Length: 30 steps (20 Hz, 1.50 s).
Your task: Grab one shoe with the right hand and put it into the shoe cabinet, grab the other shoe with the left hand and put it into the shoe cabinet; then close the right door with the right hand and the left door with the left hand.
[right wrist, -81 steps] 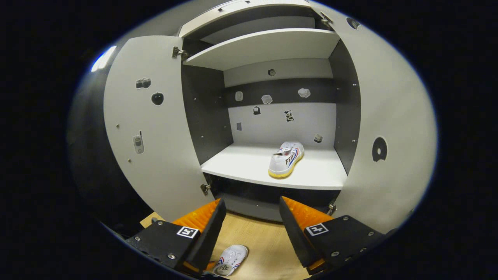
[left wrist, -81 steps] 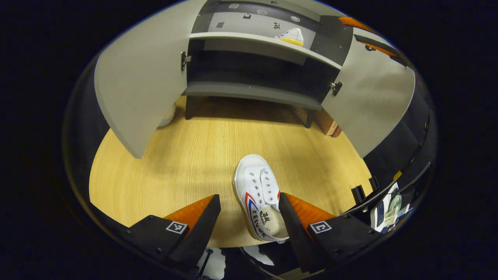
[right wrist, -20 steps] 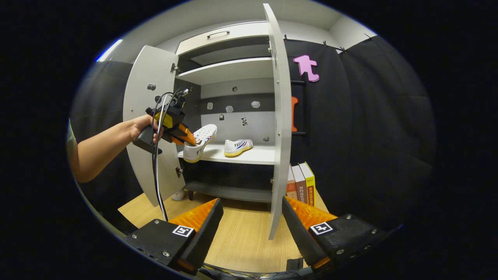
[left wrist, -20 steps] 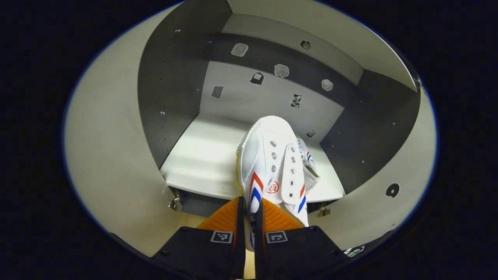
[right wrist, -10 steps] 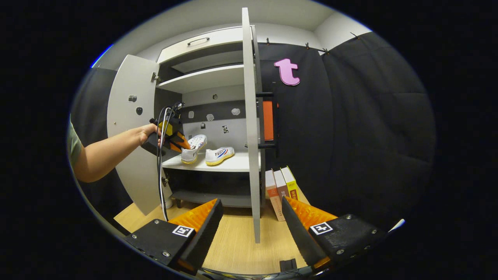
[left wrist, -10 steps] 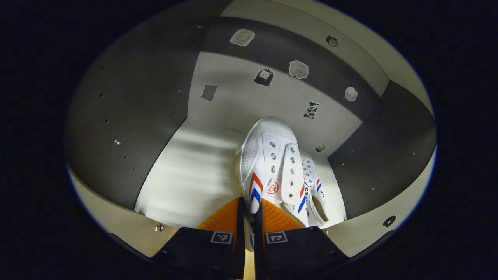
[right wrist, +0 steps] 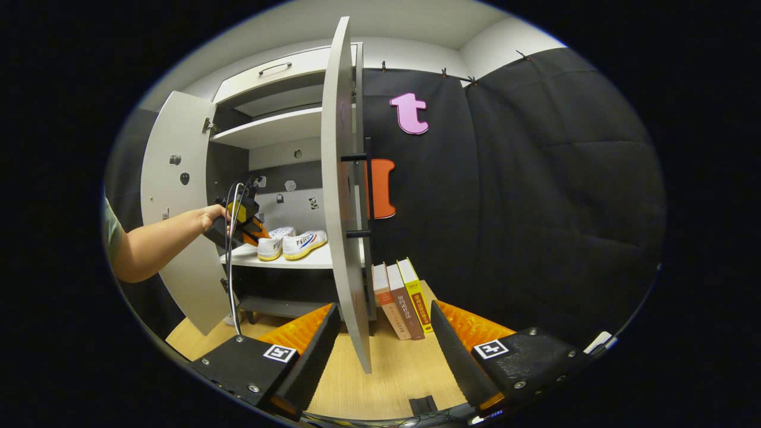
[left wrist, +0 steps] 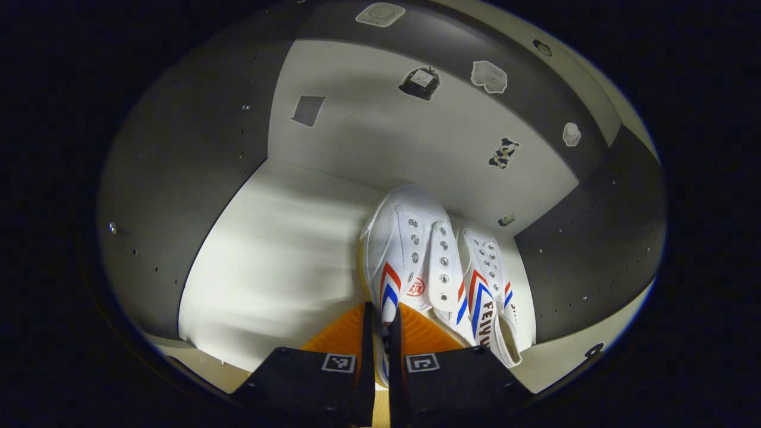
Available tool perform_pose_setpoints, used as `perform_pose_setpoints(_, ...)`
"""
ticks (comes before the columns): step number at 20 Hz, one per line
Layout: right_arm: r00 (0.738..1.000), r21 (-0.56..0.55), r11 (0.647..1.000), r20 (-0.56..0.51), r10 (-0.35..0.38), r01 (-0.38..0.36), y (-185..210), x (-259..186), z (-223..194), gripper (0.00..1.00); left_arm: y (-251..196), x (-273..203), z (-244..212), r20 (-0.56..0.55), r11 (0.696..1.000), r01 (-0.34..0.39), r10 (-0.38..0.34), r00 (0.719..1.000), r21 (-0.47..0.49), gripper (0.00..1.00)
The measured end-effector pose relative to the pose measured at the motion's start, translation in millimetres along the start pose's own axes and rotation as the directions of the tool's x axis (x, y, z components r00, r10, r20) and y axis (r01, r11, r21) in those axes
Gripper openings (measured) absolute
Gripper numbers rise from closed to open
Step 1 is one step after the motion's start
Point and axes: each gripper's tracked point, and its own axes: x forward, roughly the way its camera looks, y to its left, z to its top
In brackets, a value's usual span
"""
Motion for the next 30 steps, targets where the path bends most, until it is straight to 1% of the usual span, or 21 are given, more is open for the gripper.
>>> perform_pose_setpoints(2,1.0,-0.002,1.0,0.003,-0.018,0.018,-6,2,2,0.93,2,0,-2,-0.011,1.0,0.012,-0.012,1.0,-0.009,0.17)
perform_pose_setpoints(4,1.0,0.001,1.0,0.01,-0.026,0.026,-11,6,6,0.93,1,-2,-6,-0.011,0.999,0.027,-0.027,1.0,0.017,0.2)
perform_pose_setpoints(5,1.0,0.004,1.0,0.017,-0.025,0.025,-12,7,9,0.93,-6,-7,-4,0.004,0.999,0.048,-0.048,0.999,0.026,0.29)
perform_pose_setpoints(7,0.999,0.007,1.0,0.028,-0.03,0.03,-18,11,14,0.93,-12,-20,0,0.057,0.996,0.06,-0.064,0.996,0.067,0.45)
perform_pose_setpoints(8,0.999,0.01,0.999,0.03,-0.036,0.035,-20,15,17,0.93,-19,-30,0,0.075,0.993,0.085,-0.091,0.993,0.084,0.41)
perform_pose_setpoints(9,0.999,0.015,0.999,0.037,-0.033,0.032,-22,18,21,0.93,-25,-39,0,0.09,0.989,0.105,-0.114,0.989,0.102,0.6)
perform_pose_setpoints(10,0.999,0.022,0.999,0.044,-0.033,0.032,-24,21,24,0.93,-30,-50,0,0.108,0.986,0.118,-0.131,0.985,0.121,0.72)
perform_pose_setpoints(11,0.998,0.024,0.999,0.049,-0.034,0.032,-28,24,27,0.93,-35,-61,1,0.13,0.982,0.13,-0.148,0.98,0.14,0.77)
perform_pose_setpoints(14,0.997,0.007,0.999,0.07,-0.035,0.035,-37,30,39,0.93,-44,-98,-1,0.197,0.973,0.149,-0.183,0.963,0.177,0.77)
perform_pose_setpoints(15,0.997,0.001,1.0,0.078,-0.031,0.031,-38,33,42,0.93,-45,-110,-5,0.212,0.971,0.15,-0.189,0.959,0.187,0.9)
perform_pose_setpoints(17,0.995,-0.007,1.0,0.093,-0.023,0.024,-41,39,48,0.93,-47,-132,-13,0.244,0.967,0.141,-0.192,0.951,0.211,0.97)
perform_pose_setpoints(18,0.995,-0.009,1.0,0.102,-0.019,0.019,-43,42,52,0.93,-47,-144,-18,0.261,0.965,0.137,-0.194,0.945,0.224,0.93)
perform_pose_setpoints(20,0.993,-0.01,1.0,0.121,-0.005,0.006,-45,46,66,0.93,-50,-166,-31,0.292,0.958,0.131,-0.206,0.934,0.256,0.93)
perform_pose_setpoints(22,0.99,-0.019,1.0,0.138,0.015,-0.013,-46,51,77,0.93,-53,-187,-48,0.314,0.95,0.131,-0.221,0.924,0.284,0.99)
perform_pose_setpoints(23,0.989,-0.024,1.0,0.146,0.017,-0.014,-47,55,82,0.93,-53,-197,-57,0.324,0.947,0.125,-0.222,0.92,0.295,0.97)
perform_pose_setpoints(25,0.987,-0.031,0.999,0.157,0.026,-0.022,-48,65,89,0.93,-51,-212,-75,0.339,0.943,0.113,-0.222,0.914,0.313,0.97)
perform_pose_setpoints(26,0.986,-0.031,0.999,0.16,0.042,-0.037,-44,69,92,0.93,-47,-218,-84,0.349,0.942,0.097,-0.213,0.913,0.32,0.97)
perform_pose_setpoints(28,0.982,-0.027,0.996,0.17,0.088,-0.084,-34,77,98,0.93,-28,-226,-101,0.382,0.948,0.034,-0.16,0.91,0.317,0.97)
perform_pose_setpoints(30,0.978,-0.045,0.993,0.171,0.117,-0.111,-29,85,98,0.93,-15,-234,-121,0.393,0.954,0.002,-0.125,0.911,0.3,0.97)
